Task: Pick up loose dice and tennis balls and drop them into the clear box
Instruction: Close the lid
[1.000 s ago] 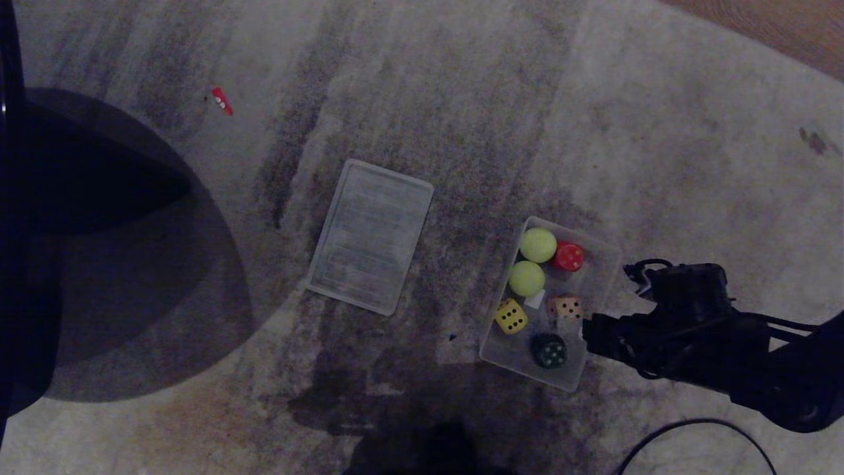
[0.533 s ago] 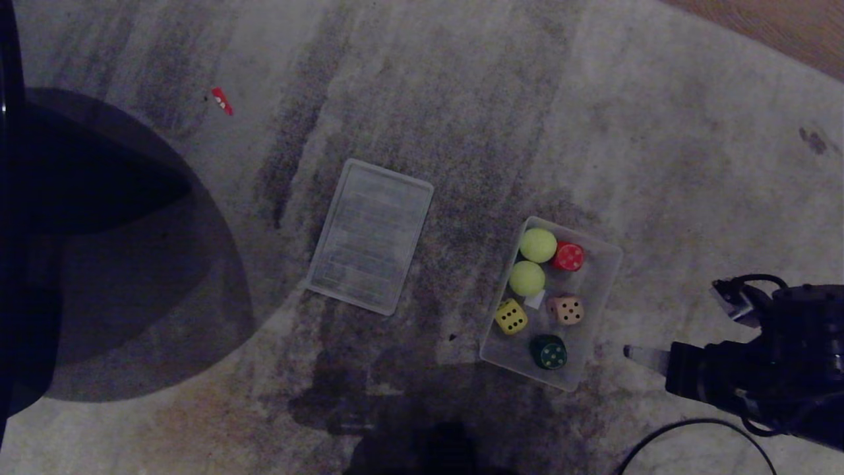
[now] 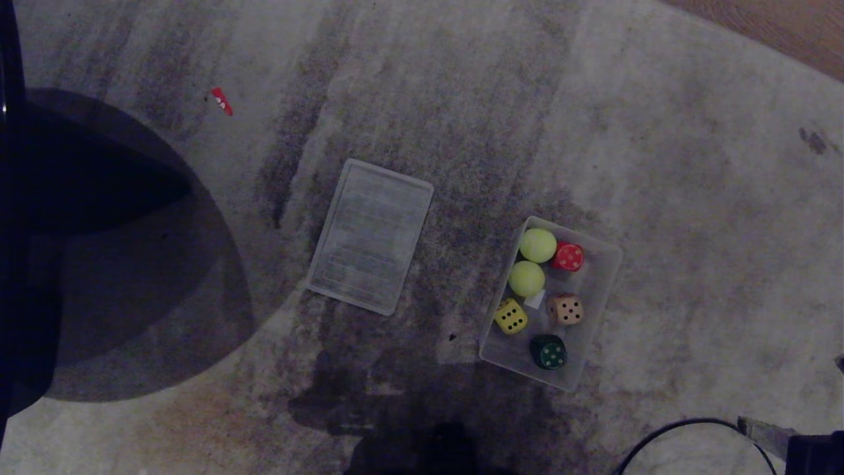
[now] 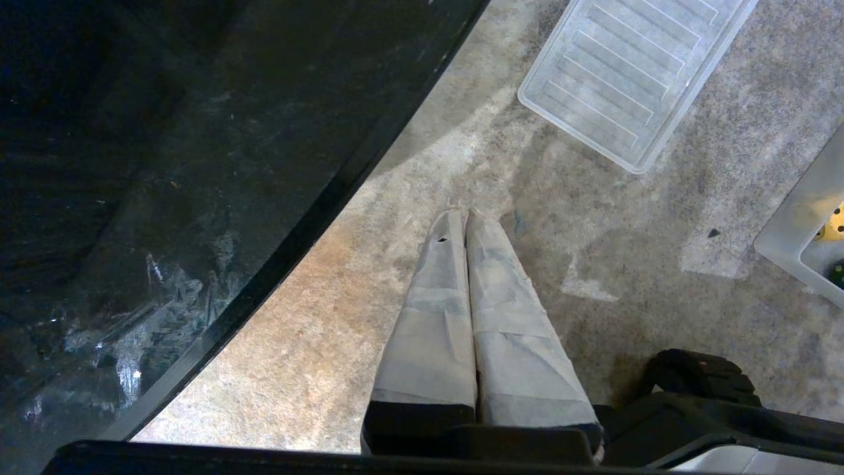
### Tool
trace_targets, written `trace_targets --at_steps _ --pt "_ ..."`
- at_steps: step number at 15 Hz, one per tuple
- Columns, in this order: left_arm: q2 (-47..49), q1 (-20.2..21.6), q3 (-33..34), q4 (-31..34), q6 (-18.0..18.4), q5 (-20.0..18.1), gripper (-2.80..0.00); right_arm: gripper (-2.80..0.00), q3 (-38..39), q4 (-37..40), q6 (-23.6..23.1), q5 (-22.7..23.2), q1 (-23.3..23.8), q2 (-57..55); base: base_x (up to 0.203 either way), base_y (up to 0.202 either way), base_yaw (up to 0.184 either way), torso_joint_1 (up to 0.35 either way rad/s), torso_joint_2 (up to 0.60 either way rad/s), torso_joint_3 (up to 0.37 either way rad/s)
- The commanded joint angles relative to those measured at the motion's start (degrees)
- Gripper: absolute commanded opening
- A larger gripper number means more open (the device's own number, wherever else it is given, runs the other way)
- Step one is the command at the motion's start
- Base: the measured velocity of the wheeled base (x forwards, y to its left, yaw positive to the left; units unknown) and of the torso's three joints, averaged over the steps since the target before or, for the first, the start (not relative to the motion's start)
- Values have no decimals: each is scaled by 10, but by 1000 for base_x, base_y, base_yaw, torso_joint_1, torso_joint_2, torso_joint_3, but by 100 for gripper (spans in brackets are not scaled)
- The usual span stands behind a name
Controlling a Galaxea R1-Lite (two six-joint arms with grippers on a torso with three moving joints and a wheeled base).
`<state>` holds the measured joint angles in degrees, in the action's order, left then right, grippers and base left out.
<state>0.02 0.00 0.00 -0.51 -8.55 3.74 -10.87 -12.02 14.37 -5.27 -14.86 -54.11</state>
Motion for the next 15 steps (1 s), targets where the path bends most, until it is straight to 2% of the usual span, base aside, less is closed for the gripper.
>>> trace_targets --at_steps 1,6,8,10,12,15 --pt "0 0 0 0 -1 0 -280 -280 9 51 -11 -2 8 118 0 0 0 0 0 0" --pt "-1 0 0 0 -1 1 -280 -280 81 86 -103 1 62 293 0 0 0 0 0 0" --pt "-1 0 0 0 -1 1 -280 -280 100 91 -124 25 81 363 0 0 0 0 0 0" --pt "0 0 0 0 -1 1 -280 -280 114 105 -134 44 90 381 0 0 0 0 0 0" --pt "0 0 0 0 -1 0 -280 -280 115 108 -118 49 91 379 0 0 0 0 0 0" --pt "0 0 0 0 -1 0 -280 -280 115 107 -118 49 91 379 0 0 0 0 0 0"
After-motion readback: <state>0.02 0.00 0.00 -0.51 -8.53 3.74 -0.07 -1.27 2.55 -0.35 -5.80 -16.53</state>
